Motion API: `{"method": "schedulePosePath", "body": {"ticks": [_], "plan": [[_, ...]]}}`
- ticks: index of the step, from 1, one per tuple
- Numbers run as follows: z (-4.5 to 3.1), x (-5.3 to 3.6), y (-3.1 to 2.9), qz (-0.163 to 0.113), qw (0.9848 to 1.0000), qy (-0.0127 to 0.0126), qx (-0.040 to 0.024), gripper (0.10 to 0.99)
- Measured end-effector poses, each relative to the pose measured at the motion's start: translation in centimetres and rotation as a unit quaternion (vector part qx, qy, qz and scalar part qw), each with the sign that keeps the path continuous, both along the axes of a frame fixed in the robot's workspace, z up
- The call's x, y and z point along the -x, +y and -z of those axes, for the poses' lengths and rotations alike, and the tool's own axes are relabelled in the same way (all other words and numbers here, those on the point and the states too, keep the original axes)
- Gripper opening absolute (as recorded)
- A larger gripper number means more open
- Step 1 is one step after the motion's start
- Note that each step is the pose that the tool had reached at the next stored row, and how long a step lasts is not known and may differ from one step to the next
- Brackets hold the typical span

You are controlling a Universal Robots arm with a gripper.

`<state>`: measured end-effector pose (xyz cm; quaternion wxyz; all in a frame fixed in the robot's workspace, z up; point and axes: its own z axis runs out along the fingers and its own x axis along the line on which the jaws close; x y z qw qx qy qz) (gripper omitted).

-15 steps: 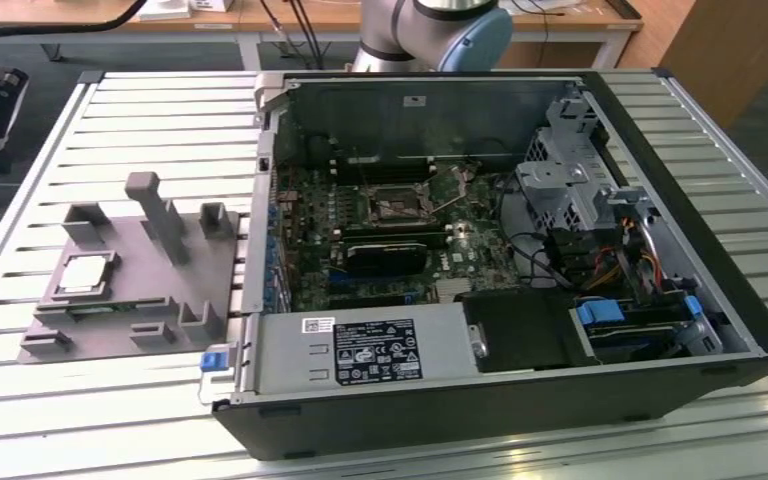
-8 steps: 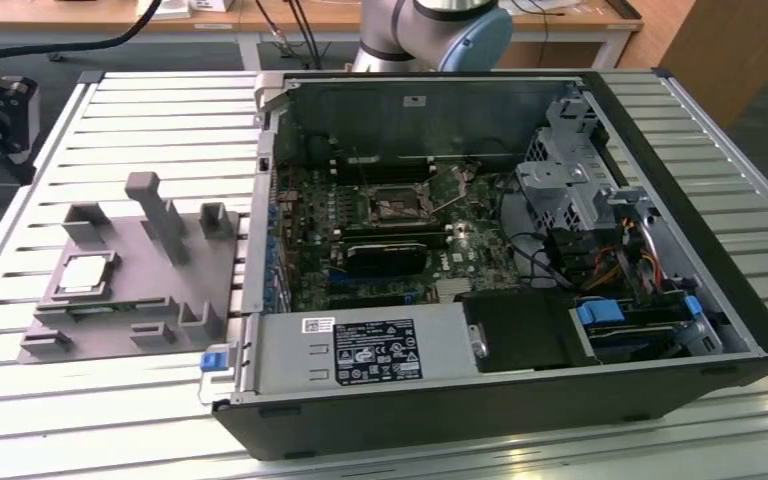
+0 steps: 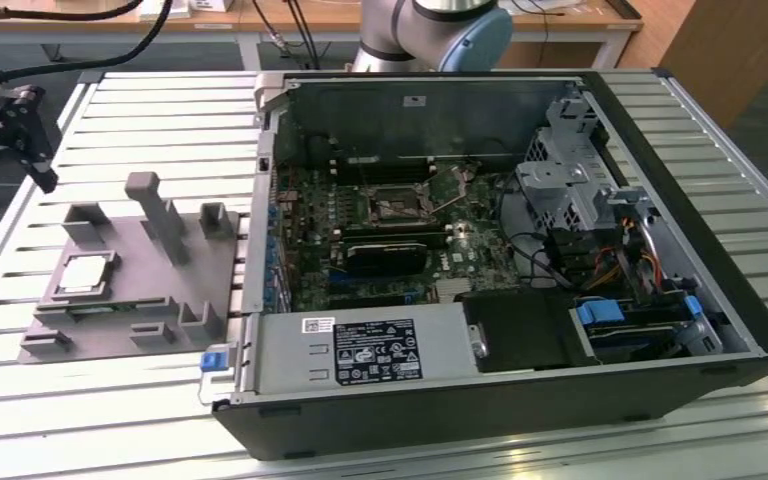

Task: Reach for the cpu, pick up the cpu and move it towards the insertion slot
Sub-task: 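Pick up the cpu and move it towards the insertion slot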

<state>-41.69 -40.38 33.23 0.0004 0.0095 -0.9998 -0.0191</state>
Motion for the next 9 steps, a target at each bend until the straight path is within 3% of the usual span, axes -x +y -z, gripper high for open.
{"method": "schedulePosePath", "body": {"ticks": [9], "plan": [[1.64, 0.00, 0.00, 0.000, 1.0000, 0.0000, 0.0000, 0.647]]}}
